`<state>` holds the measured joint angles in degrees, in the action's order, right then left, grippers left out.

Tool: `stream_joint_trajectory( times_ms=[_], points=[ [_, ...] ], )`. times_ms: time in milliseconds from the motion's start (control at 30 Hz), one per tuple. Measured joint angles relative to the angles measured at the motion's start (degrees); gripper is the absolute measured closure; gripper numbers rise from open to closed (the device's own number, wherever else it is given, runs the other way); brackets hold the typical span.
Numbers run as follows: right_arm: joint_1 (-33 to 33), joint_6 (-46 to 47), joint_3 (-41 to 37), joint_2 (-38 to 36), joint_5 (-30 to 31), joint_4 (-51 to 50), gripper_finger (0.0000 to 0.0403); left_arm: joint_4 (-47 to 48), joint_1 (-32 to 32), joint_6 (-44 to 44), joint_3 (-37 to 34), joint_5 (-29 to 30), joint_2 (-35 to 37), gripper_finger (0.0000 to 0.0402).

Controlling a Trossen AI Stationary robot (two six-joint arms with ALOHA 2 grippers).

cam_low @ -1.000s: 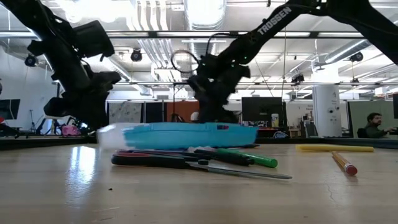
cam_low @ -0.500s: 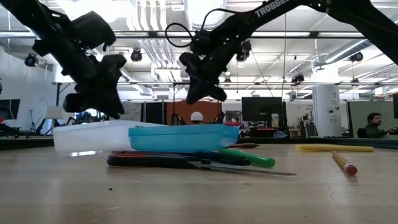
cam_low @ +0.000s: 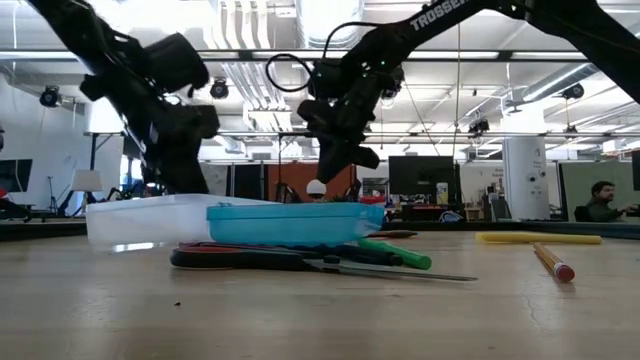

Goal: Pick & place school supplies into a supply box
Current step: Prepare the blue supply box

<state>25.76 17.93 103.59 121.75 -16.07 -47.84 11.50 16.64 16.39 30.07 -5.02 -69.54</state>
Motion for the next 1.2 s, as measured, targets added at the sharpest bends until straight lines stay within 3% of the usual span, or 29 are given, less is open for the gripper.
stream_joint_trajectory(
  times_ms=[167, 267, 400, 633, 867, 1000, 1200],
  points=[
    [0.0, -0.1, 0.0, -0.3, 1.3, -0.1, 0.0364, 7.6, 0.1, -7.8, 5.4, 4.3, -7.3, 0.0326],
    [0.0, -0.2, 0.0, -0.3, 2.6, -0.8, 0.0364, 13.9, 0.9, -7.5, 9.1, 7.8, -10.6, 0.0326],
    [0.0, -0.2, -0.2, -0.3, 4.8, -1.7, 0.0364, 19.0, 1.6, -3.3, 11.2, 8.3, -12.1, 0.0326],
    [0.0, 0.0, -0.3, -0.3, 5.9, -1.7, 0.0364, 24.7, 1.2, 13.1, 9.7, 7.5, -8.0, 0.0326],
    [0.0, -0.2, -0.7, -0.3, 6.2, -1.6, 0.0364, 27.5, -3.4, 24.6, 7.0, 4.4, -2.0, 0.0326],
    [0.1, -3.0, -1.0, -0.3, 2.9, -2.6, 0.0364, 29.0, -7.0, 28.7, 6.1, 4.1, 1.3, 0.0326],
    [0.0, -6.4, -1.3, -0.4, 1.2, -9.7, 0.0364, 29.2, -10.7, 31.6, 6.5, 12.6, 7.8, 0.0326]
  ],
)
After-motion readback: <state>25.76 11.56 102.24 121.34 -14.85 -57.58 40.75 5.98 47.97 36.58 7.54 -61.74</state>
